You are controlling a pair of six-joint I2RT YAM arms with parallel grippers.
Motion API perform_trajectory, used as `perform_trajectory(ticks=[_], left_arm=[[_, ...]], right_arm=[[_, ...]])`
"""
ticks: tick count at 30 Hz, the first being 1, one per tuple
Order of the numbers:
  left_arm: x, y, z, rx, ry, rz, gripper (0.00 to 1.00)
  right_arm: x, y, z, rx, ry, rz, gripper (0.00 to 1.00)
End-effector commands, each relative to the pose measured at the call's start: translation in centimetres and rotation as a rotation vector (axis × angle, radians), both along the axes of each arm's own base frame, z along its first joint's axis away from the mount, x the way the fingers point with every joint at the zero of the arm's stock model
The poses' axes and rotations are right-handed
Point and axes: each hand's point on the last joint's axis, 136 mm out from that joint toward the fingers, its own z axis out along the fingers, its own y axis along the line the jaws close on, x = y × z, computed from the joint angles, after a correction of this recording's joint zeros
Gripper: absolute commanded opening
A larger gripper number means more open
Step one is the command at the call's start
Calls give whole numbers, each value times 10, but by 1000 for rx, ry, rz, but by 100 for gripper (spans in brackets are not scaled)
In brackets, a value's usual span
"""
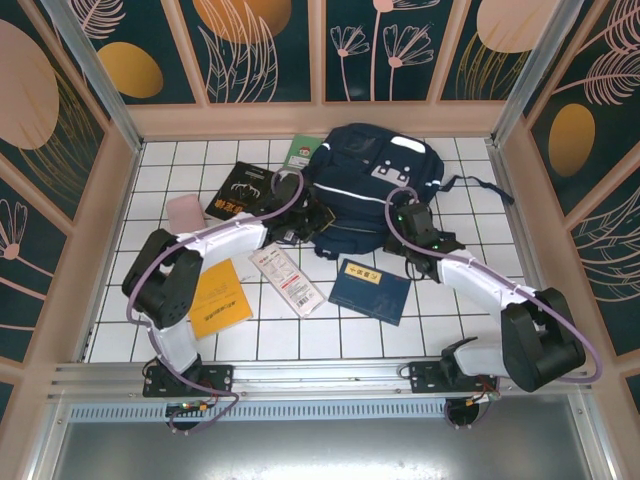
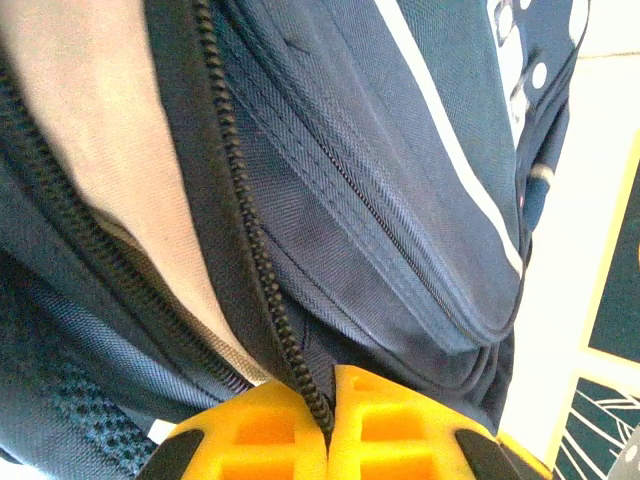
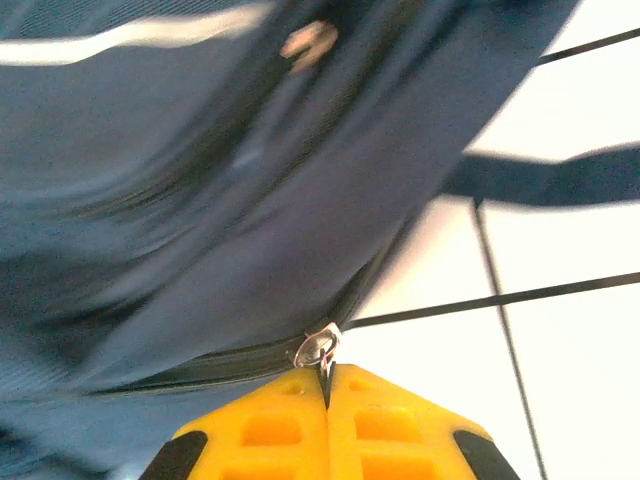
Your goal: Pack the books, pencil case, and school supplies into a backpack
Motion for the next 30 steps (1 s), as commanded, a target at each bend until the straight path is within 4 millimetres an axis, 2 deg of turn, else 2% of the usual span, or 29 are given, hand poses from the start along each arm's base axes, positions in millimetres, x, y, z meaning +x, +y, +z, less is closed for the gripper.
perform_trajectory(ticks=[1,3,9,13,19,25,28,30], left_arm=[[9,42,4,102,-38,86,0],[8,48,21,92,-70,89,0],[7,64,52,116,-137,90,0],[7,71,66,134,-169,81,0],[10,71,76,148,-194,64,0],[15,74,84,168,-217,61,0],[16,70,86,160,-224,39,0],[19,66,84,165,-223,23,0]], right_arm=[[7,-54,1,-157,5,-144,0],[13,-71,-3,-185,13,-194,0],[44,-120,-9,-214,7,-346,0],[68,-149,-12,-212,8,-442,0],[92,-177,-10,-236,26,-513,0],[99,-197,-5,-218,18,-546,0],[102,-210,-2,-181,14,-583,0],[105,-210,2,-144,10,-584,0]])
